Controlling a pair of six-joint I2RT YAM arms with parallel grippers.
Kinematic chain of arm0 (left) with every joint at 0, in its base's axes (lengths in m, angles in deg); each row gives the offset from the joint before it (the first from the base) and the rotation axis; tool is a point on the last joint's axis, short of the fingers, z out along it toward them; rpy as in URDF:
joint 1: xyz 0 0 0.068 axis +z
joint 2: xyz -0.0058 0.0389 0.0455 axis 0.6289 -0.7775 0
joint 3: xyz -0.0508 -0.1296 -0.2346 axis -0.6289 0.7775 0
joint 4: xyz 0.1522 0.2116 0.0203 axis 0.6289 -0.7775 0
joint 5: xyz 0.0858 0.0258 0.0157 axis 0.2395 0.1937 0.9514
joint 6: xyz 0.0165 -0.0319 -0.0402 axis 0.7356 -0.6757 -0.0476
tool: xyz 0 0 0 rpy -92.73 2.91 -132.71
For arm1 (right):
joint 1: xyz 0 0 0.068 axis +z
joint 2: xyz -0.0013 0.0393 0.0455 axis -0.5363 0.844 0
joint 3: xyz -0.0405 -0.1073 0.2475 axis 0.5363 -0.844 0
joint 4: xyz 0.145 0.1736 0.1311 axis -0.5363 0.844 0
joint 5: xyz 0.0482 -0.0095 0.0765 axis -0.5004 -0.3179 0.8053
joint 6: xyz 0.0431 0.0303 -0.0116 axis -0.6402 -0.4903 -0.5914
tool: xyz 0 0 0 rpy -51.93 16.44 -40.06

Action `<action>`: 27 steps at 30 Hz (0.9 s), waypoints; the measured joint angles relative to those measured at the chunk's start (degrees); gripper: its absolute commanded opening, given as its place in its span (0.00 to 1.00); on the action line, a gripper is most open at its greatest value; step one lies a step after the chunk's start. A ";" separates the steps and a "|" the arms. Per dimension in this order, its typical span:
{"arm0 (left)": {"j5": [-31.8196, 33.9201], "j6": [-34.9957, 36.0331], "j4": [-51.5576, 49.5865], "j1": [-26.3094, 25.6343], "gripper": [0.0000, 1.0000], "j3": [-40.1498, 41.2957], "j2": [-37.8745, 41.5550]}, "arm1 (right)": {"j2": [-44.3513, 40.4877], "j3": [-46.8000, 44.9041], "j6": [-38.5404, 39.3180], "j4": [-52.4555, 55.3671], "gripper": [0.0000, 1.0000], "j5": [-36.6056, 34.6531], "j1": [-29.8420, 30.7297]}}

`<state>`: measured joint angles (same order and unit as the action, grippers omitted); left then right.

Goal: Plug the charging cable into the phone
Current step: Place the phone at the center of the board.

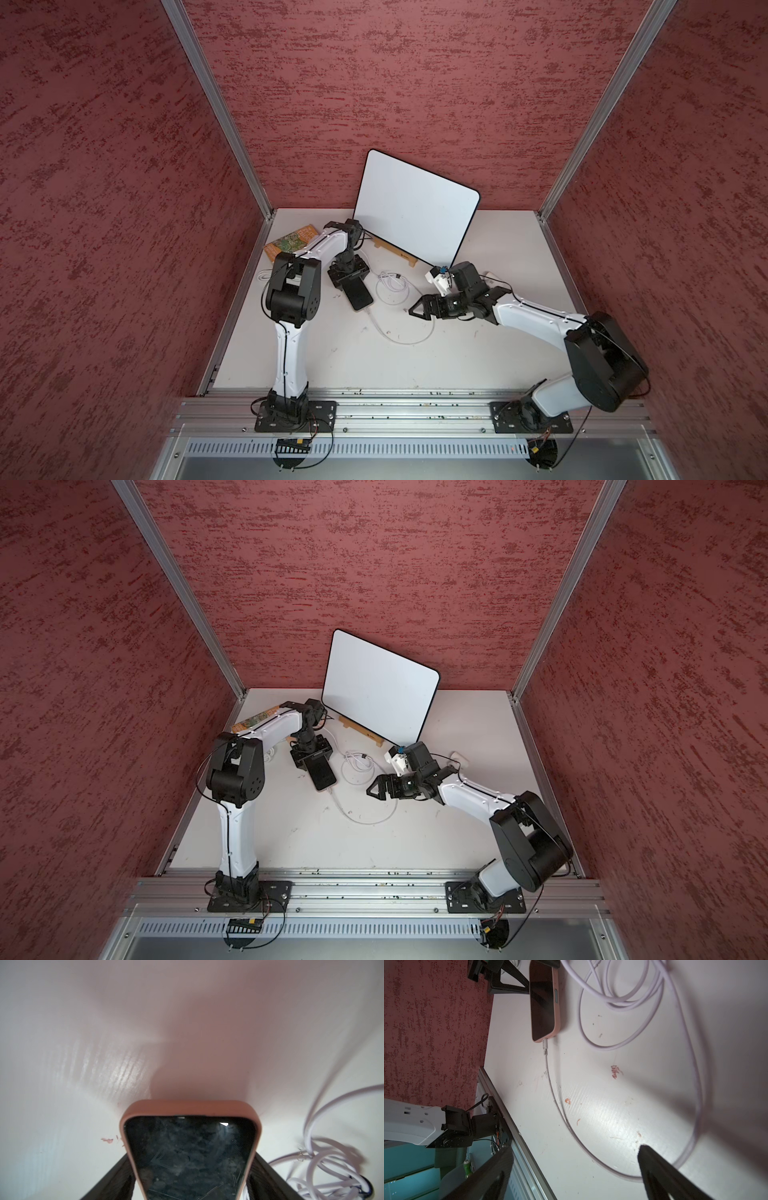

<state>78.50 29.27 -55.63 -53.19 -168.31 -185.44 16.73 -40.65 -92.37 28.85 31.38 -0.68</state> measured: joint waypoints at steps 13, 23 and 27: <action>0.02 -0.48 0.63 1.22 0.00 1.66 -0.52 | 0.00 0.00 0.02 0.00 0.99 0.31 0.00; -0.07 -0.61 1.42 1.75 0.08 2.54 -0.87 | 0.00 -0.02 0.09 0.00 0.99 0.39 0.00; -0.52 -0.81 1.84 1.97 0.18 2.89 -0.81 | 0.02 0.00 0.35 0.02 0.99 0.39 0.00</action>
<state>77.98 28.47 -53.79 -51.22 -165.43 -186.25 16.75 -40.65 -92.02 28.87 31.77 -0.68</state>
